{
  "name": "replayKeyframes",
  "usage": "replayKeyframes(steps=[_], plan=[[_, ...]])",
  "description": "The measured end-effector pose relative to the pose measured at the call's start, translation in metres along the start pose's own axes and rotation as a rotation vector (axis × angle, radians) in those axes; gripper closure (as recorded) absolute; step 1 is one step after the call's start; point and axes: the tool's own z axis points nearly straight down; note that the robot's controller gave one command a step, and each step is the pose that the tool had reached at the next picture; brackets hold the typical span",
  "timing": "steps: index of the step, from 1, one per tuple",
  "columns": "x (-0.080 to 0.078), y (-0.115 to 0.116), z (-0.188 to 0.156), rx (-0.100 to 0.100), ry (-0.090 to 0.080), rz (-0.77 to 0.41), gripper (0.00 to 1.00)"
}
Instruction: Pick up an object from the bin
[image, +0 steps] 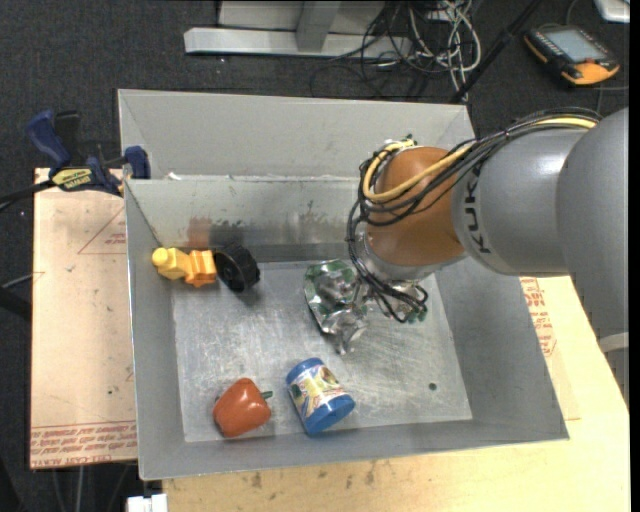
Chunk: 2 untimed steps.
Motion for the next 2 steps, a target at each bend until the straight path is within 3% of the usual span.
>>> replayKeyframes(steps=[2], plan=[[-0.007, -0.003, -0.059, -0.003, 0.03, 0.007, 1.0]])
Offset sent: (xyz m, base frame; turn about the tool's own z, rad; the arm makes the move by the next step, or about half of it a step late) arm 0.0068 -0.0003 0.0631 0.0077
